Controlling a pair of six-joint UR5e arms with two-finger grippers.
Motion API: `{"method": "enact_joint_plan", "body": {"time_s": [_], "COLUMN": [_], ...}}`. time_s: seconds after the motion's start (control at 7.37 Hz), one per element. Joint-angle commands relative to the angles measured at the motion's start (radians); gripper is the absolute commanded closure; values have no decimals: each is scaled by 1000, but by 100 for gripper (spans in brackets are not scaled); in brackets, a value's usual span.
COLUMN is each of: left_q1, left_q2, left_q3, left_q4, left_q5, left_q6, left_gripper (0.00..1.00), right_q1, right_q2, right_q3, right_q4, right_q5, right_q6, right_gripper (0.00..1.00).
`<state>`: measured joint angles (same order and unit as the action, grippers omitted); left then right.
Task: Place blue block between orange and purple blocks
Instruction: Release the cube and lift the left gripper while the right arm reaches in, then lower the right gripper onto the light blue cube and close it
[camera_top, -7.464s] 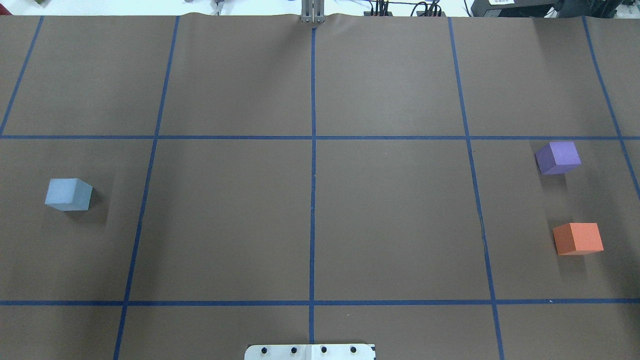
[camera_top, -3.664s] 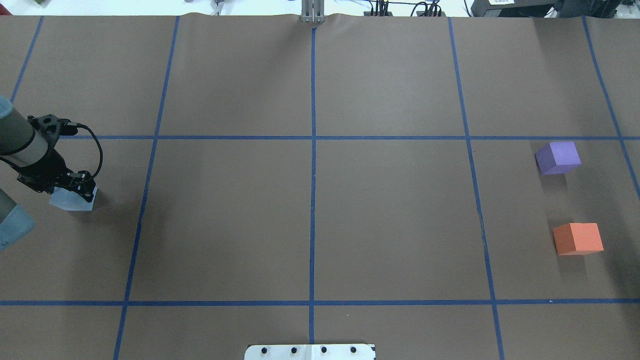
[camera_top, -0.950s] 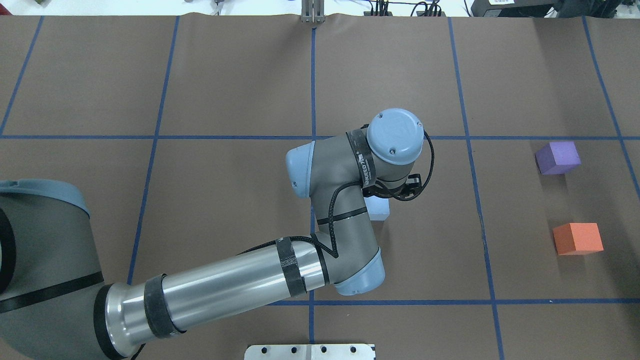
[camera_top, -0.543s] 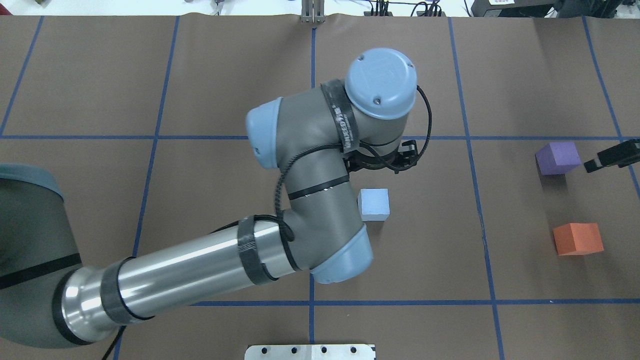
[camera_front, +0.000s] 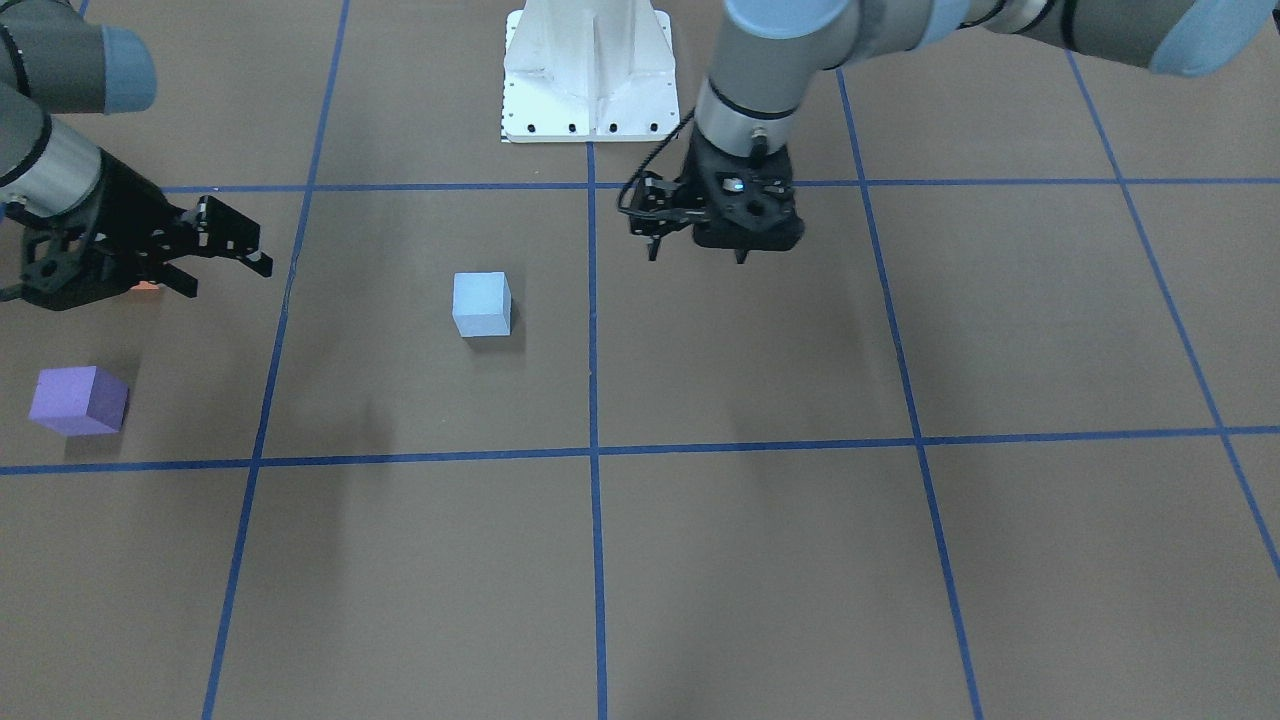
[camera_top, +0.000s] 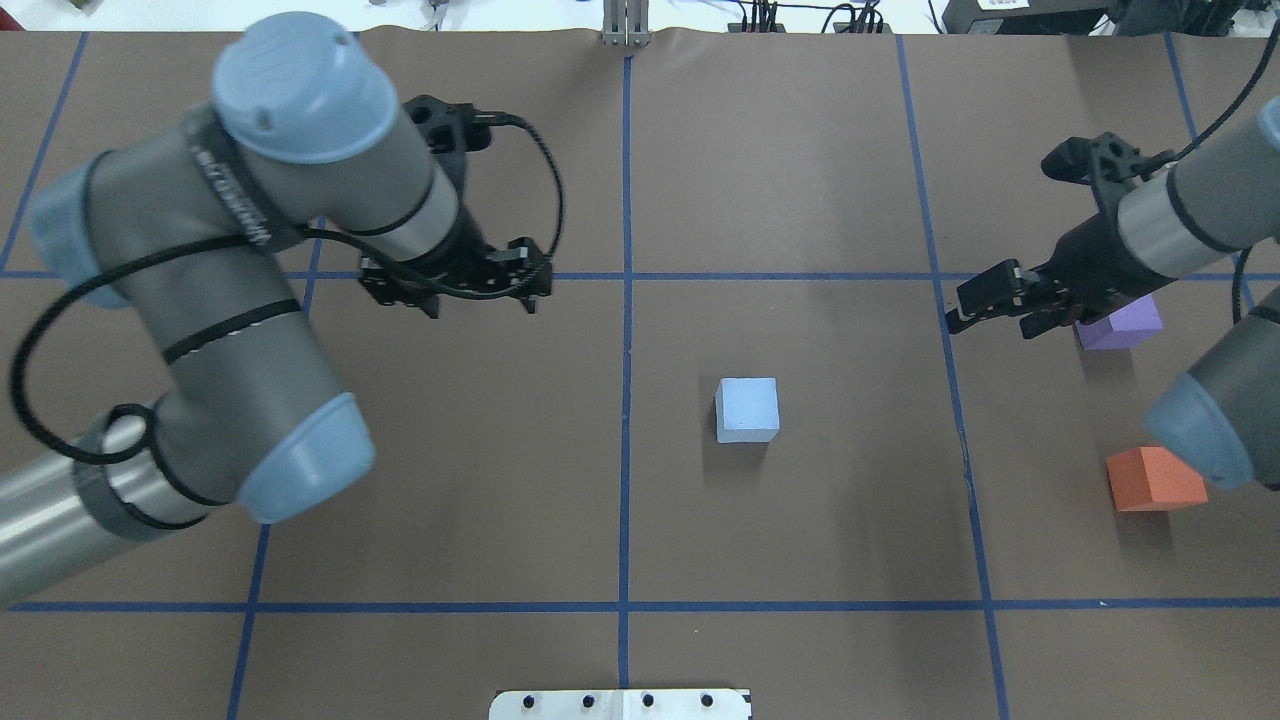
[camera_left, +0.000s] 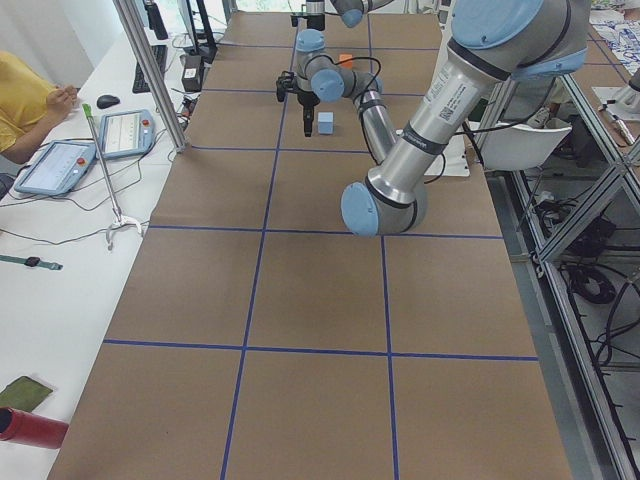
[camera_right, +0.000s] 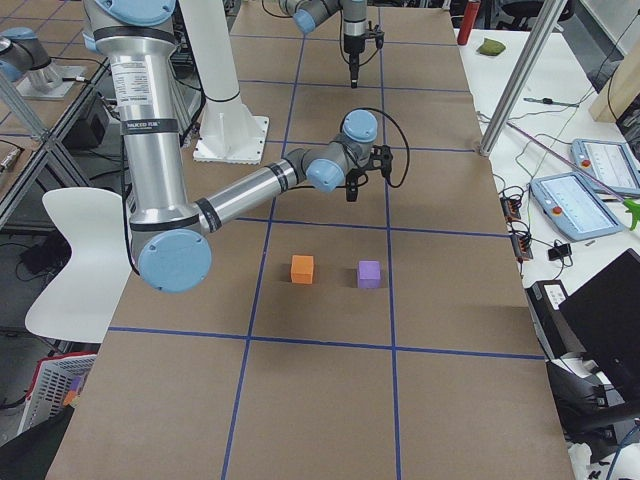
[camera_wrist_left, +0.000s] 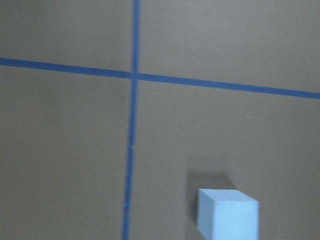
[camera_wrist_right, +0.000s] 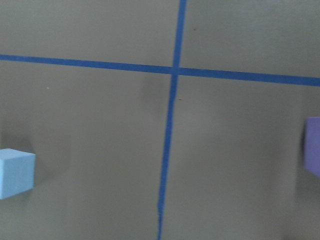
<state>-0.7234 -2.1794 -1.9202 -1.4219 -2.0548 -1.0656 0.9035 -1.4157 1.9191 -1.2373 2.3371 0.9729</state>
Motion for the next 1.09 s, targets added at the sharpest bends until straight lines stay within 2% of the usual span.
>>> {"method": "enact_joint_plan", "body": {"time_s": [0.0,0.27,0.54,0.95], "left_q1": [-97,-97,-94,-91], "left_q2": [208,222,222,222], "left_q3": [-109,-114,-103,-86], "left_q4": [-9,-11,-12,-15], "left_q5": [-62,-62,-62,-61], "left_q6": [186,187,187,187], "left_gripper": [0,0,0,0], "right_q1": [-154,-285,-310,-376], "right_q2": [119,277,340,340], "right_q3": [11,-44,-129,-149], "right_q4": [-34,-182,-185,-185], "right_q5": [-106,-326,-366,-474], "right_q6": [218,265,265,236], "right_gripper": [0,0,0,0]}}
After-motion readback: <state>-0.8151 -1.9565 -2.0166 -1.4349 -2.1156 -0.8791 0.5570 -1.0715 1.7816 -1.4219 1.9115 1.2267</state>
